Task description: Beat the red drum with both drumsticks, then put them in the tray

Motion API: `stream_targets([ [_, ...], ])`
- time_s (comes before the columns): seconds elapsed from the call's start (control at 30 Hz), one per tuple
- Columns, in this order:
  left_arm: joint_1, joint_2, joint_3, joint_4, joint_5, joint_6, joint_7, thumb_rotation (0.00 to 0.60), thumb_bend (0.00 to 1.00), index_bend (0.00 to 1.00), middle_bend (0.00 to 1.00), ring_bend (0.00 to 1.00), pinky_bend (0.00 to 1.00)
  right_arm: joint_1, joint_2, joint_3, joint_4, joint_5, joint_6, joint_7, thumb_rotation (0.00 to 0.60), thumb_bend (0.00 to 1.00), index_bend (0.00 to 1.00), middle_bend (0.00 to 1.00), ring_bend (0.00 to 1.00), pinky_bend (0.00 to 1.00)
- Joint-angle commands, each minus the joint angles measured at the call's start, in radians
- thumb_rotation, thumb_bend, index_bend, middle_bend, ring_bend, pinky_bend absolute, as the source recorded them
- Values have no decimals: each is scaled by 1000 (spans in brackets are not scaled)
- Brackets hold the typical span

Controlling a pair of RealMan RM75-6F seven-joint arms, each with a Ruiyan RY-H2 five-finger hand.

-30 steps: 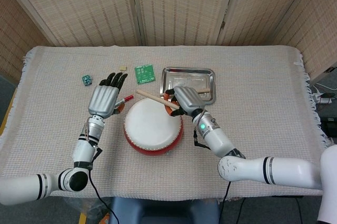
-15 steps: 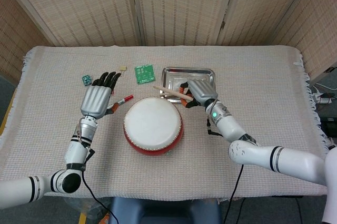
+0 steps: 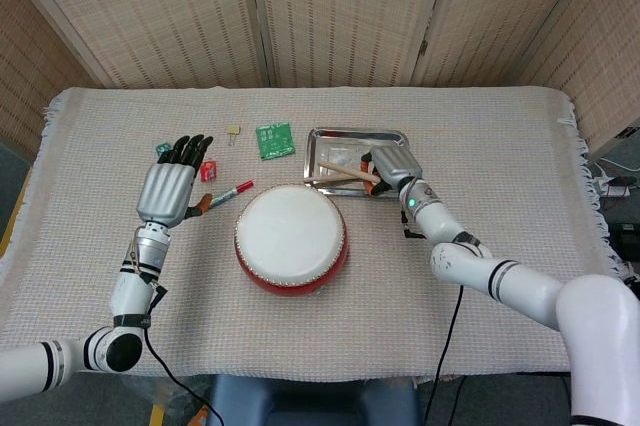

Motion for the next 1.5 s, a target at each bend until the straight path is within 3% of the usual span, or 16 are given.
stream_targets([
  [0.03,1,2,-1,0,-1,-3,0,600,328,0,34,16,205,2,-43,-7,67,-43,-61,40,600,544,1000,907,790,768],
  [0.53,17,22,-7,-9,-18,-28,-30,600,327,0,31,10,206,17,-187,-4,327,-202,-162,117,600,545,1000,907,742,760],
  [1.0,26,22,-3,0,-13,-31,-35,600,326,0,31,8,205,-13,-188,44,309,-361,-190,228,600,545,1000,907,739,759],
  [1.3,29,23,-1,3,-17,-38,-36,600,326,0,28,1,205,3,-240,32,411,-379,-225,240,600,544,1000,907,731,757],
  [1.4,30,24,-2,5,-17,-40,-38,600,326,0,28,1,205,18,-259,34,454,-378,-242,242,600,544,970,907,711,738],
  [1.5,30,25,-3,4,-17,-40,-40,600,326,0,27,1,205,34,-278,32,499,-375,-253,237,600,531,878,890,672,718],
])
